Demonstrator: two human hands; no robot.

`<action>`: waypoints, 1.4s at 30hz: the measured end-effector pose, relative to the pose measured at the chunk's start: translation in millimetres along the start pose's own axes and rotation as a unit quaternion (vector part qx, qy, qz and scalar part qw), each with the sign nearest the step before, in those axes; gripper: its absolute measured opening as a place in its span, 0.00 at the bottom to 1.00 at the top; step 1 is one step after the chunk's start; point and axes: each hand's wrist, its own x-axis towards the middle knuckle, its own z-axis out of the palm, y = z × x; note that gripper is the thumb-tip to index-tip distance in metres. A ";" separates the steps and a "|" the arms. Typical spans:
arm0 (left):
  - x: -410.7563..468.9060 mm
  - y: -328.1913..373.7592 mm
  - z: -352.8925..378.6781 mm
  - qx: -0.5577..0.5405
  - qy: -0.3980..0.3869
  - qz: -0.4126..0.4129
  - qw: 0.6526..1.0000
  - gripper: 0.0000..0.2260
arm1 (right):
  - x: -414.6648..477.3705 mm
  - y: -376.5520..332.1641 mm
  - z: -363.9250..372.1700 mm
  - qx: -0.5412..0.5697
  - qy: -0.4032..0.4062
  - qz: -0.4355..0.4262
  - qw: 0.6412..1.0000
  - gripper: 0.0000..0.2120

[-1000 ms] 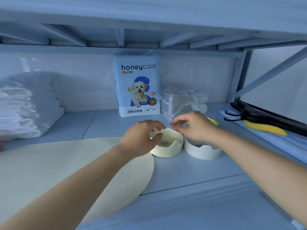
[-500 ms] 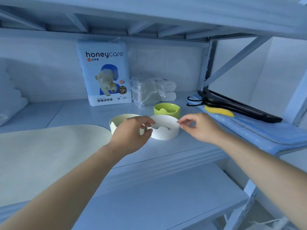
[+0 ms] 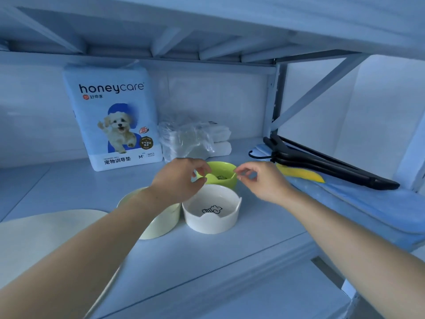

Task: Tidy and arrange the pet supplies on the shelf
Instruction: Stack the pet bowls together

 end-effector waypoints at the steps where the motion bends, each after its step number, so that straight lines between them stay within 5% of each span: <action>1: 7.6 -4.3 2.9 0.010 -0.008 0.000 1.000 0.07 | 9.3 2.0 2.3 -0.014 -0.003 -0.006 1.000 0.08; 7: 39.4 -29.7 21.8 0.043 -0.066 -0.010 0.997 0.09 | 34.2 15.3 18.1 -0.079 -0.078 -0.035 0.993 0.12; 17: 68.4 -35.5 34.5 0.072 -0.100 0.018 0.992 0.07 | 47.4 34.1 35.1 -0.073 -0.079 -0.043 0.993 0.09; 32: 71.3 -33.1 20.3 0.038 -0.063 -0.105 0.992 0.10 | 78.7 35.9 39.4 -0.159 -0.122 -0.045 0.979 0.09; 42: 28.2 -0.4 23.3 0.002 -0.005 -0.153 0.988 0.07 | 74.8 37.6 51.9 -0.045 -0.110 -0.048 0.992 0.07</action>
